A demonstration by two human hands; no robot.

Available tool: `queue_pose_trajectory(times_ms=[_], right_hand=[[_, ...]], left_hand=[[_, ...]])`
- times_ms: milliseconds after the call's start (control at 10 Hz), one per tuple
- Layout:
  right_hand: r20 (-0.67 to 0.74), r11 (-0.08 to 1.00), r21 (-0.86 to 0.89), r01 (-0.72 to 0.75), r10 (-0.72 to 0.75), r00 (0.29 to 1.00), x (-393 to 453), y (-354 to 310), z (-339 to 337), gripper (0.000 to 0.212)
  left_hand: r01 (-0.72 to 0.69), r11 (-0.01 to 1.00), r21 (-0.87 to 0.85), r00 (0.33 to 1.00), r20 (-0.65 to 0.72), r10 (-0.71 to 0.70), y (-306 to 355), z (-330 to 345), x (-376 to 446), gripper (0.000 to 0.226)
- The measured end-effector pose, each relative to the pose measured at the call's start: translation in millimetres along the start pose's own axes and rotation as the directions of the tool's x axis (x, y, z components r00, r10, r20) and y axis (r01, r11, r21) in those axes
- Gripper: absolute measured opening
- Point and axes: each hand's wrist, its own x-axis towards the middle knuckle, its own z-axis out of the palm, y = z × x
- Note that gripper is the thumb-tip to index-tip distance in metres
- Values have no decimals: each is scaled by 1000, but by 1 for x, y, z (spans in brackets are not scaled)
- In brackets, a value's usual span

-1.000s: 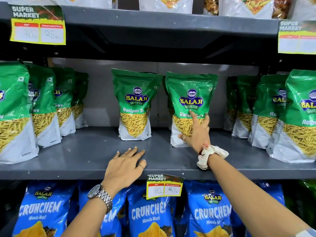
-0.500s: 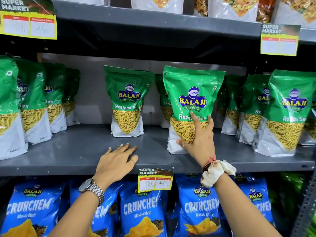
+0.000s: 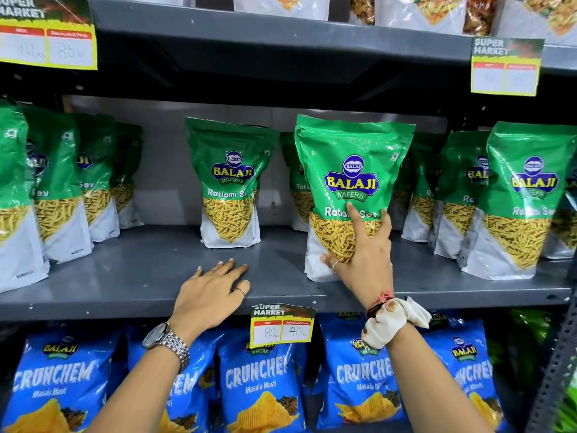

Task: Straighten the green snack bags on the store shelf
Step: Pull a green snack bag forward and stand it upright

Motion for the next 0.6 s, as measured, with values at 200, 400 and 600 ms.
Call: queue_pose_trajectory(times_ms=[200,400,600], right_hand=[[-17,1000,12,-1,2,1000,-4,-1,-1,97],[-20,1000,22,1,-1,1000,-7,-1,-3,96],[-26,1000,23,-1,2,1000,-8,-2,-3,97]], left_hand=[[0,1000,1,1000,2,0,1,-1,1,49],[2,1000,-6,1000,4,-2,2,-2,-1,49],[3,1000,-10,1000,6,-3,3,-3,-1,49]])
